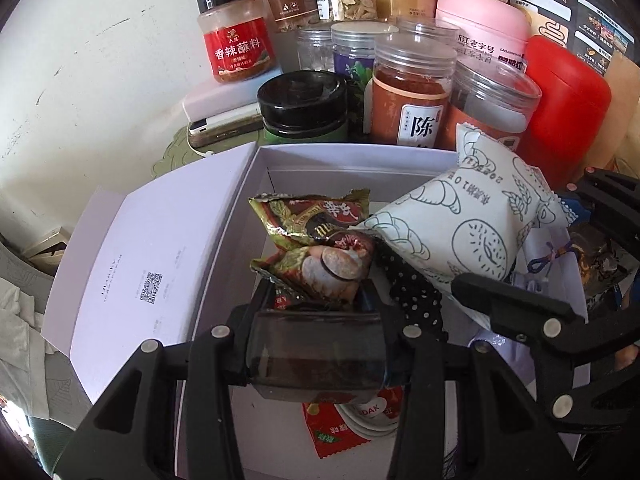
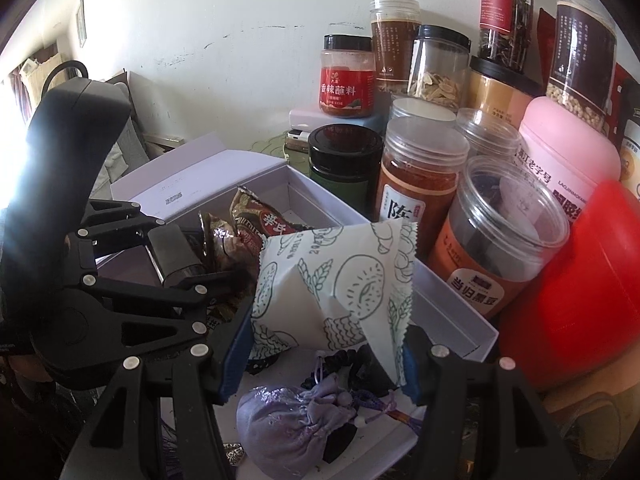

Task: Organize objects
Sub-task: 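Lower the dark case with the left tool while the right tool lowers the snack pouch into the box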

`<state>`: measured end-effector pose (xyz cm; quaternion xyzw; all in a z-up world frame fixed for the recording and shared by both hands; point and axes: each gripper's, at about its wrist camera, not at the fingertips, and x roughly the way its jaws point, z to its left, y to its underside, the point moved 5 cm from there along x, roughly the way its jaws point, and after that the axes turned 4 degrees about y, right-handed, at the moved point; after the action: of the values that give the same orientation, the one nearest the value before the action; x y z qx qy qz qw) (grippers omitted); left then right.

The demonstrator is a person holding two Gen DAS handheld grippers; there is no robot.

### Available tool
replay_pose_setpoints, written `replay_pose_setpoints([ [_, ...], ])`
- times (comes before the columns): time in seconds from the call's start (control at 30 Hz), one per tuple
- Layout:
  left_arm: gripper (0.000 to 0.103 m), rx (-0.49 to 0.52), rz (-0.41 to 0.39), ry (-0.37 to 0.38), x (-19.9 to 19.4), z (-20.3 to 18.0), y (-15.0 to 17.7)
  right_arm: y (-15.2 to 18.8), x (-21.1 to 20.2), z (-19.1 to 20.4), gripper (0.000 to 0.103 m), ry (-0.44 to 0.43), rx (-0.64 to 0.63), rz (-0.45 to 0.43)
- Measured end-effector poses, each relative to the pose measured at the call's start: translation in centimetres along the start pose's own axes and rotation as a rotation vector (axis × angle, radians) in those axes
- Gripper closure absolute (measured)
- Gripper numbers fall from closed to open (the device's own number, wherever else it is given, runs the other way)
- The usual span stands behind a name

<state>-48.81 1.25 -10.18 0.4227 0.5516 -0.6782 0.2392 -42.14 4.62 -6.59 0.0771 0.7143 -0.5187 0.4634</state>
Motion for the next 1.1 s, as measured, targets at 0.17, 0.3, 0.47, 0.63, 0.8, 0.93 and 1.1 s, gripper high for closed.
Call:
replay_pose_setpoints([
  [0.17,0.062,0.005,0.006,-0.003,0.7,-0.2,0.3,0.3,0.5,0.1,0.041,0.011,-0.015,0.011],
  [0.3,0.061,-0.007,0.009,0.008,0.9,0.1,0.4,0.6,1.1,0.3,0.041,0.017,-0.019,0.027],
  [0.47,0.061,-0.005,0.004,0.011,1.0,0.1,0.4,0.6,1.2,0.3,0.04,0.021,-0.02,0.028],
  [0.63,0.059,-0.006,-0.007,0.014,1.0,0.1,0.4,0.6,1.3,0.3,0.037,0.026,-0.02,0.036],
  [0.8,0.059,-0.012,-0.01,-0.003,0.7,0.3,0.3,0.4,1.0,0.4,0.037,0.026,-0.013,0.035],
  [0.93,0.059,-0.026,-0.018,-0.027,0.4,0.6,0.0,0.3,0.6,0.6,0.036,0.025,-0.017,0.029],
  [1.1,0.059,-0.04,-0.036,-0.029,-0.5,0.7,-0.1,0.1,-0.3,0.6,0.036,0.019,-0.012,0.009],
])
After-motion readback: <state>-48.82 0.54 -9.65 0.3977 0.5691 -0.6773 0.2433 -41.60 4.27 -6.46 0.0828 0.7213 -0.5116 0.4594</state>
